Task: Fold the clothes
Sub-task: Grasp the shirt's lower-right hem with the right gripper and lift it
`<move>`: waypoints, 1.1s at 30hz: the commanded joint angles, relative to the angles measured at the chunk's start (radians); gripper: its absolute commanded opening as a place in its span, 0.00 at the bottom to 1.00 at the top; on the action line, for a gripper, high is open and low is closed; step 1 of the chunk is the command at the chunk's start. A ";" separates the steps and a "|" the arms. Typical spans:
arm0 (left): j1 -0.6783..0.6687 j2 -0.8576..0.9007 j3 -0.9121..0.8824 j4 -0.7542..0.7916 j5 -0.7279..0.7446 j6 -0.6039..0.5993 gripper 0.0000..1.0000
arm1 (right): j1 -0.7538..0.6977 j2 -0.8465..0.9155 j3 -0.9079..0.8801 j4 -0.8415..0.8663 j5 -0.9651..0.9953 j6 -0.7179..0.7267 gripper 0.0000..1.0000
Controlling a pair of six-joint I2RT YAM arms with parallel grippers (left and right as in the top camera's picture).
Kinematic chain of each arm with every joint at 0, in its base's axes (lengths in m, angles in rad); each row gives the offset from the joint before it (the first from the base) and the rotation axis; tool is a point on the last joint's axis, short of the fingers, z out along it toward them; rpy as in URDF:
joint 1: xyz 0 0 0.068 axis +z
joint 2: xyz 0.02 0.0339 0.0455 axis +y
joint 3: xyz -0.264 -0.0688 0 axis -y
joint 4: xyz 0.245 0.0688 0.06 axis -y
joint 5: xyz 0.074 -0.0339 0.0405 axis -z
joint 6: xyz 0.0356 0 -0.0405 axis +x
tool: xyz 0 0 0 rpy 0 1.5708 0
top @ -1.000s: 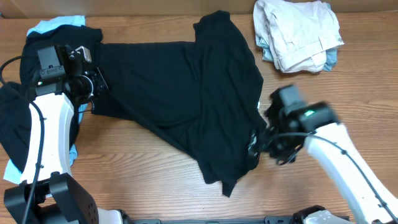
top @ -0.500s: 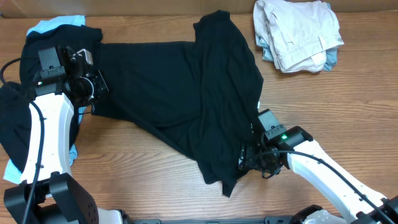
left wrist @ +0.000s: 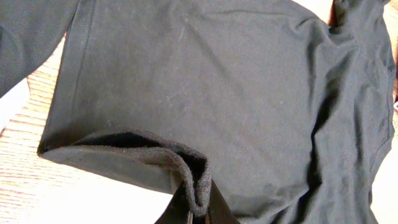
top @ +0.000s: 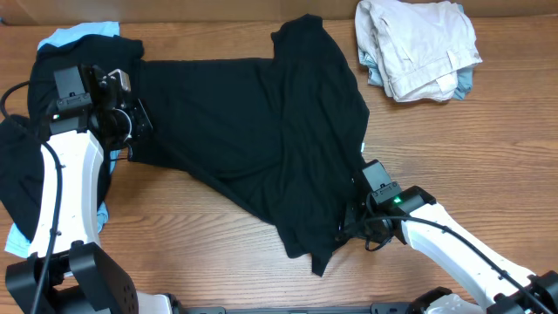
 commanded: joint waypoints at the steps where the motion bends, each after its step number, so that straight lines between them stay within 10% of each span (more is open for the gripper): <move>1: 0.000 -0.013 0.018 -0.005 0.000 0.023 0.04 | 0.000 0.008 -0.012 0.001 0.047 0.044 0.52; 13: 0.000 -0.013 0.018 -0.026 -0.019 0.023 0.04 | 0.000 0.063 -0.029 0.044 0.057 0.082 0.50; 18: 0.000 -0.013 0.018 -0.026 -0.019 0.023 0.04 | 0.000 0.069 -0.026 0.047 0.058 0.082 0.04; 33: -0.001 -0.013 0.017 -0.052 -0.045 0.024 0.04 | -0.386 0.063 0.176 0.111 0.072 -0.088 0.04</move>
